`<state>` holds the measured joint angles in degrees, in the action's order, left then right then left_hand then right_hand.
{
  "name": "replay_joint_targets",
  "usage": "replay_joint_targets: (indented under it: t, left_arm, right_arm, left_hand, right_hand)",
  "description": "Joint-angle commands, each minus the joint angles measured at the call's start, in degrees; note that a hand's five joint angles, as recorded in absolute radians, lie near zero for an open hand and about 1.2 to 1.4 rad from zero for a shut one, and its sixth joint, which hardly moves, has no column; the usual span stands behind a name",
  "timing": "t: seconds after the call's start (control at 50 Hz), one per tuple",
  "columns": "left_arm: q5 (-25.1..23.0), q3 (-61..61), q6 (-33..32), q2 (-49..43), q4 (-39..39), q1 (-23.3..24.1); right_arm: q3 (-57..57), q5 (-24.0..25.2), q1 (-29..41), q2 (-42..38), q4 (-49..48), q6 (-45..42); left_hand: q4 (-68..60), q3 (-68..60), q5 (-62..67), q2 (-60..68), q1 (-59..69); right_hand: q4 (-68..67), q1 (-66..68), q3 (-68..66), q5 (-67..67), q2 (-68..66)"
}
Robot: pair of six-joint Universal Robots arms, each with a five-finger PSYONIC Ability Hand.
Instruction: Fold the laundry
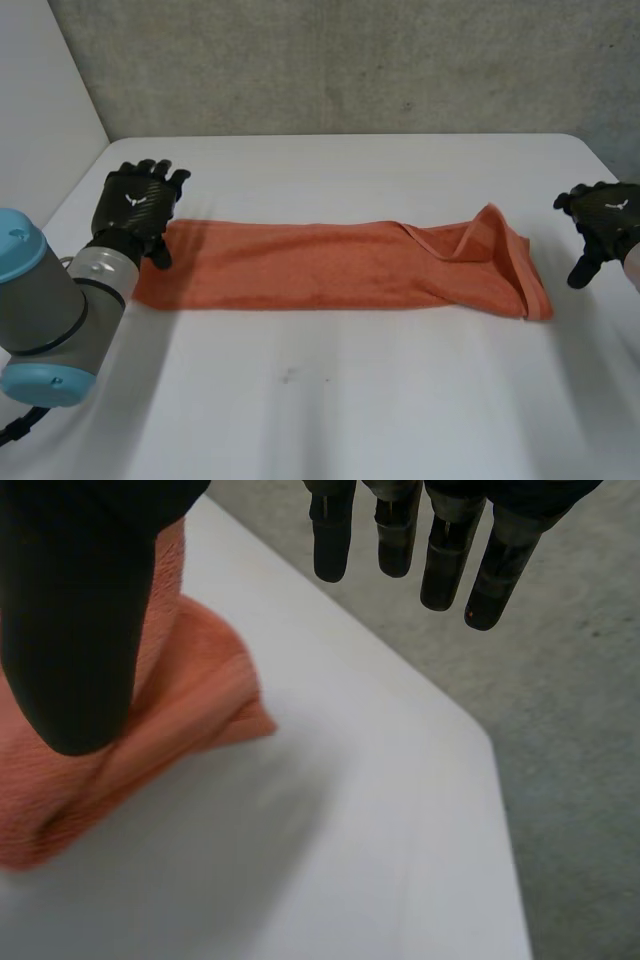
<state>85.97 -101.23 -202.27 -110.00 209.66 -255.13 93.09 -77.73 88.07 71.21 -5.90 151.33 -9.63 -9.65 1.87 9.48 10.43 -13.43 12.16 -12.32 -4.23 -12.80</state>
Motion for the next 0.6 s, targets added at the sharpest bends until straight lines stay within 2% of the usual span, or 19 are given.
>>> replay_joint_targets:
  t: [0.02, 0.26, 0.3, 0.38, 0.52, 0.6]
  left_arm:
    - [0.07, 0.86, 0.47, -1.01, 0.14, -0.19]
    - [0.07, -0.11, 0.65, -1.01, -0.04, -0.54]
    - [0.16, -0.28, 0.74, -1.01, -0.04, -0.46]
    - [0.25, -0.55, 1.18, -0.83, -0.04, -0.02]
    - [1.30, -0.37, 2.94, -0.48, -0.04, -0.02]
    - [1.83, 0.33, 3.64, -0.66, 0.05, -0.10]
  right_arm:
    - [-4.22, 0.65, -0.97, -3.52, -3.06, 0.19]
    - [0.25, 0.82, -0.45, -2.57, -1.65, 9.07]
    - [3.05, 1.79, -0.36, -0.56, -1.39, 10.99]
    - [6.13, 3.63, -0.36, 0.85, -1.91, 11.97]
    - [7.11, 5.13, -0.10, 1.47, -4.73, 14.08]
    - [2.12, 5.13, 4.72, 1.13, -5.61, 13.64]
  left_hand:
    - [-0.37, -0.35, -1.87, 0.52, -0.43]
    - [-0.37, -0.35, -1.87, 0.52, -0.43]
    - [-0.37, -0.35, -1.87, 0.52, -0.43]
    - [-0.37, -0.35, -1.87, 0.52, -0.43]
    - [-0.59, -0.57, -1.66, 0.73, -0.21]
    - [-0.75, -0.74, -1.49, 0.90, -0.05]
  right_hand:
    - [3.43, -2.16, 2.32, 4.23, 2.80]
    - [-0.86, 2.13, -1.97, -0.06, -1.49]
    - [-7.89, 9.16, -9.00, -7.09, -8.52]
    - [-13.62, 14.90, -14.74, -12.83, -14.26]
    - [-10.78, 12.06, -11.89, -9.99, -11.41]
    - [-9.60, 10.88, -10.72, -8.81, -10.24]
